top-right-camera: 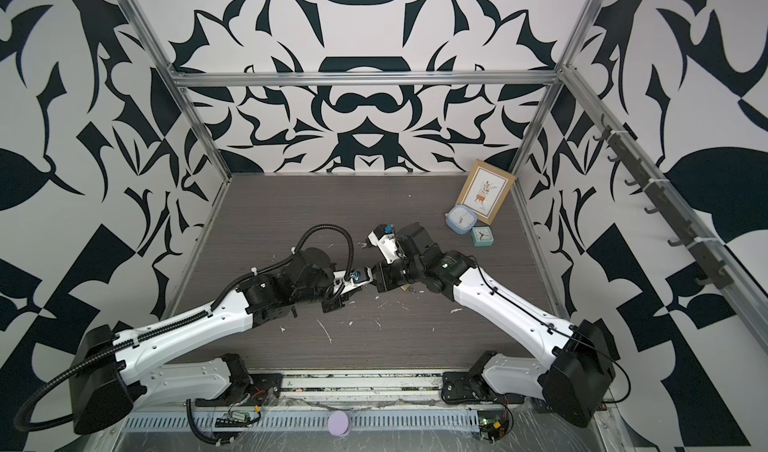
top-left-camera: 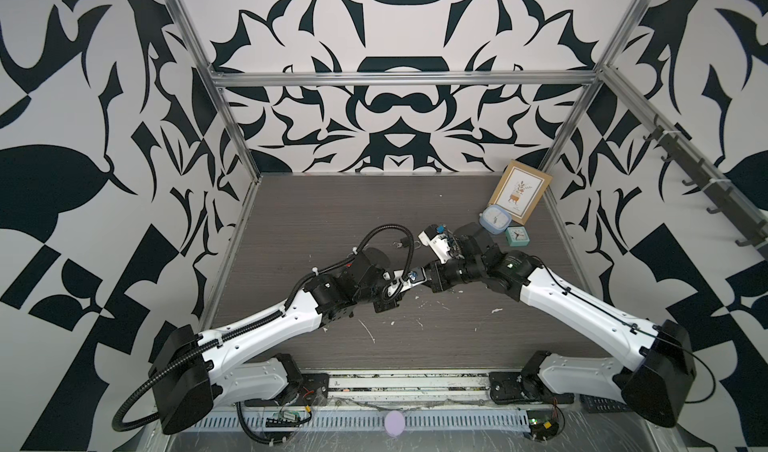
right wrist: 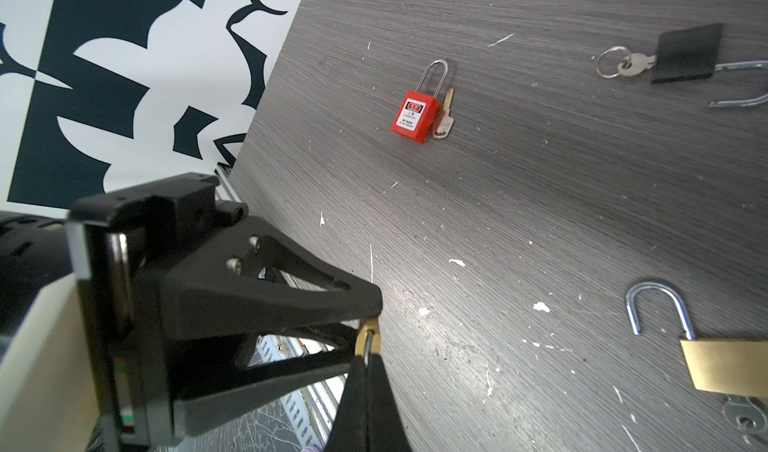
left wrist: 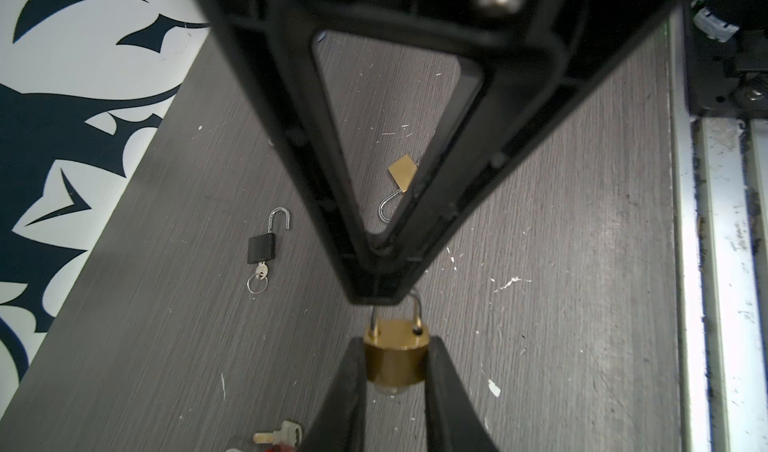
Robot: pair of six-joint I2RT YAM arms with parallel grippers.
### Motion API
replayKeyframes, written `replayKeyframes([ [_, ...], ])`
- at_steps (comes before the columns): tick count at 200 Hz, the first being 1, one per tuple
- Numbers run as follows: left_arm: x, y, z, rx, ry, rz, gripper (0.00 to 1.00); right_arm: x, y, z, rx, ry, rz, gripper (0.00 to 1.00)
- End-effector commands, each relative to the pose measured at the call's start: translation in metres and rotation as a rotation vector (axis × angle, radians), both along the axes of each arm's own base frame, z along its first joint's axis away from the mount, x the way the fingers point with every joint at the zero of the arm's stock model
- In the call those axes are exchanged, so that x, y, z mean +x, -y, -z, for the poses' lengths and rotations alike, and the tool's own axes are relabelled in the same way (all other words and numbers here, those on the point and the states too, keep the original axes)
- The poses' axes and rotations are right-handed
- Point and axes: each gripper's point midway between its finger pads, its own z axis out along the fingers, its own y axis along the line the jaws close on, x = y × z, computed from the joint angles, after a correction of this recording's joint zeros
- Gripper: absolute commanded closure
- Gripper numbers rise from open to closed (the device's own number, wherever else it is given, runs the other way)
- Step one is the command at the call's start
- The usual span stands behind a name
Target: Lock with the key
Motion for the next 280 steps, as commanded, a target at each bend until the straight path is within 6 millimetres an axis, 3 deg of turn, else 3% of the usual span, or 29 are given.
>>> replayKeyframes([
  [1,0.012,0.023,-0.05,-0.183,0.109,0.0,1.0,-0.012,-0.008,0.006,0.019,-0.058,-0.04,1.0],
  [141,0.007,0.039,-0.095,-0.336,0.084,0.021,1.0,-0.012,-0.01,0.038,-0.013,-0.114,-0.019,1.0],
  [280,0.014,0.051,-0.14,-0.528,0.095,-0.005,1.0,-0.017,-0.018,0.065,-0.046,-0.163,-0.025,1.0],
])
